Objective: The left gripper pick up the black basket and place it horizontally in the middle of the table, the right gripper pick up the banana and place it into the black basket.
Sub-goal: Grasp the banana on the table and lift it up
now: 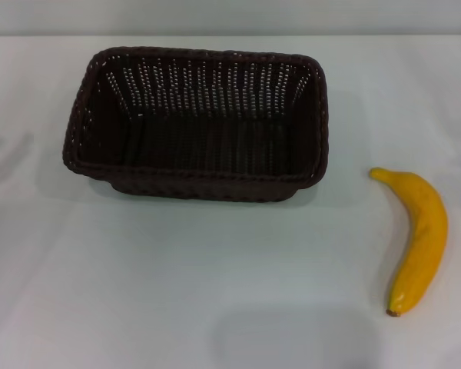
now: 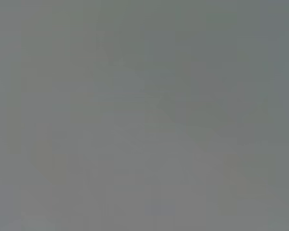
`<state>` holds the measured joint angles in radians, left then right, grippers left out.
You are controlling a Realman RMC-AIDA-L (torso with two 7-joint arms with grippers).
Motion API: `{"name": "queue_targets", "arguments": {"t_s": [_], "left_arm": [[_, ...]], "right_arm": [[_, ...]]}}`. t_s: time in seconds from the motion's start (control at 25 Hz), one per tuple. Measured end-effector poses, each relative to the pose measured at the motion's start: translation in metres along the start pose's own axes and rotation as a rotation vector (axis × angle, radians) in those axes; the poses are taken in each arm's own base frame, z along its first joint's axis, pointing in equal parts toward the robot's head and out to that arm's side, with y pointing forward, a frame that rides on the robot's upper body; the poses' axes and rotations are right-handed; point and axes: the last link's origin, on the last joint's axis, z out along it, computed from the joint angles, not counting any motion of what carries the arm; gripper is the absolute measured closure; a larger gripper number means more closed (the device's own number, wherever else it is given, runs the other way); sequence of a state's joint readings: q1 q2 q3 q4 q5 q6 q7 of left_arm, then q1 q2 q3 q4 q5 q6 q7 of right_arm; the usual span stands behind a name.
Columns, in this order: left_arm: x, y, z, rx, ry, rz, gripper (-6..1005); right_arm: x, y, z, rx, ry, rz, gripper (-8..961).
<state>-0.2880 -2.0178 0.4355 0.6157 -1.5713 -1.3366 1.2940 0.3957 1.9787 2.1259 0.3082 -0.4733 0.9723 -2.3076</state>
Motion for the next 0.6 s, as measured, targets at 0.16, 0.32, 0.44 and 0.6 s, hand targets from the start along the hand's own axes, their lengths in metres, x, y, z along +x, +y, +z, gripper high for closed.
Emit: {"name": "queue_targets", "arguments": {"t_s": [0.16, 0.32, 0.44, 0.6], "left_arm": [[-0.007, -0.019, -0.023, 0.082, 0.144, 0.053, 204], [-0.009, -0.031, -0.036, 0.154, 0.223, 0.12, 209], [-0.011, -0.038, -0.044, 0.22, 0.279, 0.18, 210], [-0.013, -0.044, -0.046, 0.282, 0.305, 0.233, 210]], "right_arm": [[-0.029, 0.004, 0.014, -0.179, 0.128, 0.076, 158], [-0.066, 0.019, 0.032, -0.317, 0.281, 0.05, 159], [-0.086, 0.039, 0.042, -0.367, 0.421, -0.017, 161], [-0.104, 0.082, 0.044, -0.354, 0.623, -0.184, 219]]}}
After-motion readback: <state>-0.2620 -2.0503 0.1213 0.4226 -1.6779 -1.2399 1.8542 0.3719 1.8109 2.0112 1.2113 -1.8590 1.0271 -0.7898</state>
